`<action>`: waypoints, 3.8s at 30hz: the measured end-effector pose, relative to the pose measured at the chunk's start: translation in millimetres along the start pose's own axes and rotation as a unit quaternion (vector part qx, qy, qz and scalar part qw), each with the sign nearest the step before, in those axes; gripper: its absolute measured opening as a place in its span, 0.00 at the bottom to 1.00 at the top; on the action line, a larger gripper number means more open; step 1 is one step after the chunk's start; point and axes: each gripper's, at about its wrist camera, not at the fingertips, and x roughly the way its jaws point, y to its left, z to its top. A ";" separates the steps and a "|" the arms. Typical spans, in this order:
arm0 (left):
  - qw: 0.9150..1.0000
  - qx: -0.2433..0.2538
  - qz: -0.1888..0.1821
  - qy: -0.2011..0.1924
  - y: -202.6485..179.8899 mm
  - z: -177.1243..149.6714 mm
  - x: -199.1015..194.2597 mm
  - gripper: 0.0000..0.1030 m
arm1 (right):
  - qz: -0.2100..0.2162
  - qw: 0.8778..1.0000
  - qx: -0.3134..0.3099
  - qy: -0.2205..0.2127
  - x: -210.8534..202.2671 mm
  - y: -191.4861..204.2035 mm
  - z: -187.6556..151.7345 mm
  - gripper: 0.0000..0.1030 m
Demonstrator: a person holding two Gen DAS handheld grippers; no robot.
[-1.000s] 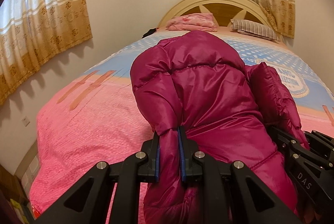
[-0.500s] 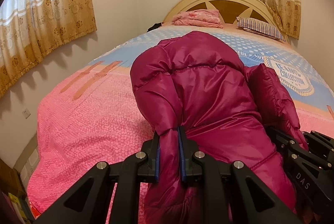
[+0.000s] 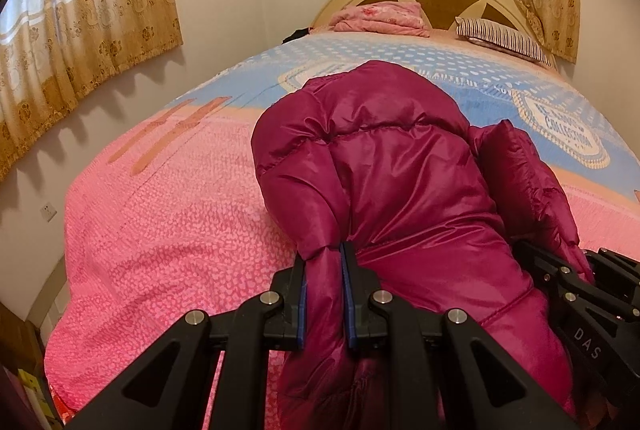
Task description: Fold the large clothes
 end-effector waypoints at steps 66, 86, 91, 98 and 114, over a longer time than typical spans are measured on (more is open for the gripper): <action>0.992 -0.037 0.008 -0.116 48.8 3.1 -148.7 0.71 | -0.020 0.994 -0.014 -0.102 -131.1 40.2 13.9 0.63; 0.992 -0.039 0.011 -0.116 51.1 4.8 -149.0 0.71 | -0.016 0.995 -0.018 -0.099 -135.1 36.7 8.8 0.63; 0.993 -0.039 0.011 -0.115 51.0 4.4 -149.0 0.71 | -0.013 0.995 -0.015 -0.097 -134.6 35.1 8.3 0.63; 0.993 -0.039 0.011 -0.115 50.8 4.6 -148.7 0.71 | -0.012 0.995 -0.014 -0.096 -132.5 35.7 7.4 0.63; 0.993 -0.035 0.011 -0.109 48.2 2.2 -141.6 0.71 | -0.009 0.996 -0.011 -0.091 -130.7 33.9 5.0 0.63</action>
